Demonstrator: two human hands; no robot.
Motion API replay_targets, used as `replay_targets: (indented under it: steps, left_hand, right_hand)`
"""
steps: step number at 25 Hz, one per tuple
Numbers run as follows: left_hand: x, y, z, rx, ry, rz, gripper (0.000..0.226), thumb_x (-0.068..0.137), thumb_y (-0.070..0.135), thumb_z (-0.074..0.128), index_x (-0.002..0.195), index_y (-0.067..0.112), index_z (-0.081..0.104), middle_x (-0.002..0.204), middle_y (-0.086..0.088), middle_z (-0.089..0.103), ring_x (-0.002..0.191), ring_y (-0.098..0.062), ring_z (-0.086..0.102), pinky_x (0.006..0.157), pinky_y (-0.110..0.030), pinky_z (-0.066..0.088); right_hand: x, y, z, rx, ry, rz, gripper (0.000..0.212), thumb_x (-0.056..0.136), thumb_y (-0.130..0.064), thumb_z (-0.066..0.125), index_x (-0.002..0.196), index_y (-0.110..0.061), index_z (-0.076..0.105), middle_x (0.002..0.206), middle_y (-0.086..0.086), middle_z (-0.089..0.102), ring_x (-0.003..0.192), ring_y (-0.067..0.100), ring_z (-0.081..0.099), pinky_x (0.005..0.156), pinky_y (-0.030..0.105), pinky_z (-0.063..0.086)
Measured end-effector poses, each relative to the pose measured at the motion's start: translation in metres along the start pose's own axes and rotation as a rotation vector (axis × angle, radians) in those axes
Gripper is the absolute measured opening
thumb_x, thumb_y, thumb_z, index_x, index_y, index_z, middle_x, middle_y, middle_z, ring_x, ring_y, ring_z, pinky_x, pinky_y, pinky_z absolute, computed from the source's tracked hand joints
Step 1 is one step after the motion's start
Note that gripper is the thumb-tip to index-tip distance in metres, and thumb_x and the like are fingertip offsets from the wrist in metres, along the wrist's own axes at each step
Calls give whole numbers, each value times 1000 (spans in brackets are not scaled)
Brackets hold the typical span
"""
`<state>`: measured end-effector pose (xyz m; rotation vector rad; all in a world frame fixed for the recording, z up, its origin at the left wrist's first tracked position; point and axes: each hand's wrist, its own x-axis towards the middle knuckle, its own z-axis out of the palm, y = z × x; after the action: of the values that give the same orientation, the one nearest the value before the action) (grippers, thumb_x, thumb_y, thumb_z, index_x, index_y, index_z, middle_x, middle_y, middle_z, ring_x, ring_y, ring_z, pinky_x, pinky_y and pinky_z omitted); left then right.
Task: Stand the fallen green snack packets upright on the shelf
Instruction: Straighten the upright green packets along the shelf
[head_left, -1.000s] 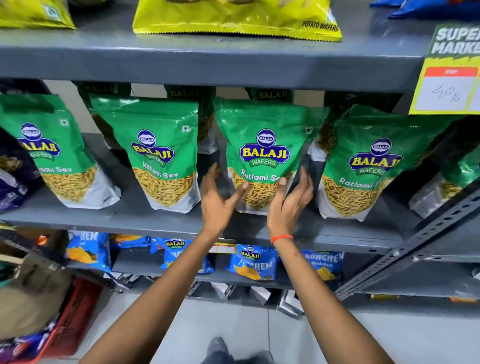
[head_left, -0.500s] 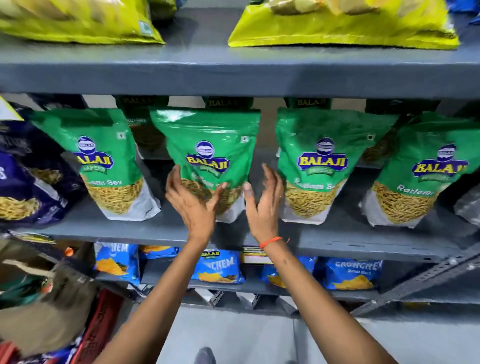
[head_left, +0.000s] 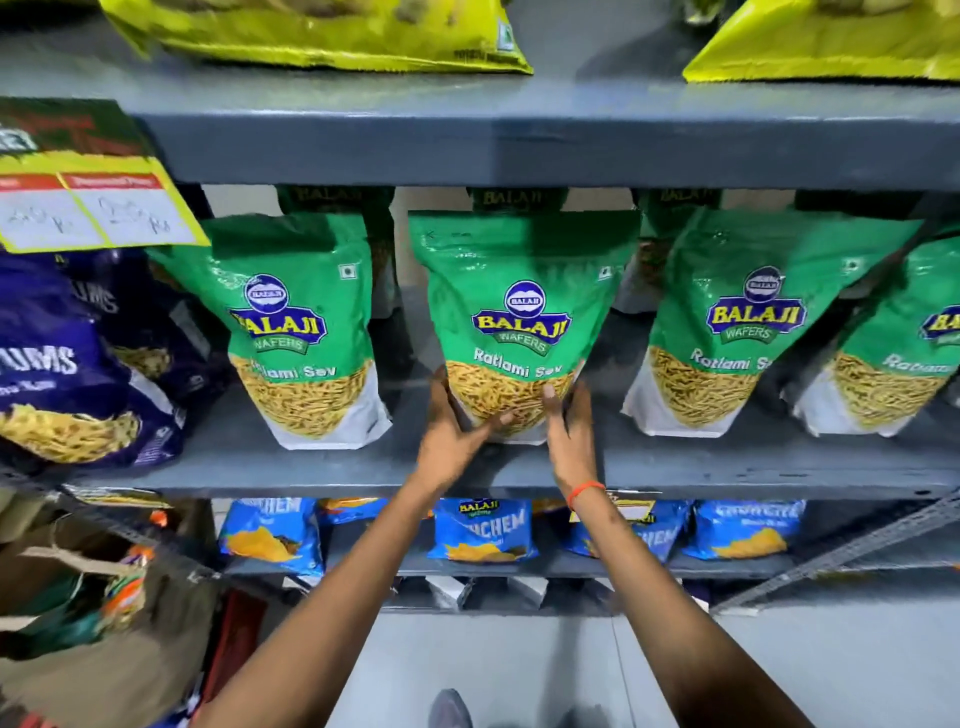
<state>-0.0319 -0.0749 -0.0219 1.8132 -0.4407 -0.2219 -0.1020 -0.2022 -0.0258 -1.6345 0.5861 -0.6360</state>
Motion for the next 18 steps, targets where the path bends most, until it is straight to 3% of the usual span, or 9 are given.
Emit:
replay_targets:
  steps: [2, 5, 7, 10, 14, 18]
  left_hand:
    - [-5, 7, -6, 52, 94, 72, 94, 67, 39, 79, 139, 14, 25, 146, -8, 39, 135, -19, 37, 109, -31, 34]
    - [-17, 19, -32, 170, 326, 284, 82, 74, 51, 67, 139, 15, 30, 142, -12, 43, 133, -24, 39, 111, -47, 35]
    - [-18, 23, -54, 251, 486, 423, 76, 79, 50, 63, 136, 10, 34, 137, -15, 47, 128, -24, 42, 107, -49, 37]
    - [-15, 18, -93, 380, 698, 474, 81, 79, 47, 65, 138, 4, 31, 142, -14, 40, 133, -21, 33, 112, -41, 29]
    - [-16, -8, -140, 417, 796, 226, 108, 68, 62, 63, 145, 3, 15, 154, -16, 24, 141, -23, 22, 116, -39, 16]
    - [-9, -38, -165, 144, 564, -32, 131, 51, 78, 62, 147, 14, 2, 158, -10, 14, 145, -22, 15, 119, -39, 13]
  right_hand:
    - [-7, -15, 3, -97, 206, -123, 71, 82, -55, 44, 139, -15, 30, 146, 12, 36, 137, 14, 27, 114, 29, 20]
    - [-22, -49, 21, -174, 407, -492, 64, 88, -50, 42, 135, -7, 36, 135, 20, 39, 130, 16, 31, 113, 23, 21]
    - [-29, -67, 43, -176, 389, -662, 57, 90, -47, 41, 131, -8, 39, 130, 15, 40, 126, 14, 33, 112, 24, 24]
    - [-39, -79, 84, -148, 261, -732, 48, 89, -37, 47, 127, -7, 43, 123, 18, 46, 122, 17, 38, 110, 24, 27]
    - [-48, -62, 134, -194, -16, -593, 45, 88, -26, 56, 125, -4, 47, 123, 19, 46, 120, 22, 41, 109, 31, 31]
    - [-41, -35, 160, -213, -332, -195, 71, 83, -29, 67, 139, -7, 31, 147, 17, 34, 137, 26, 31, 116, 37, 25]
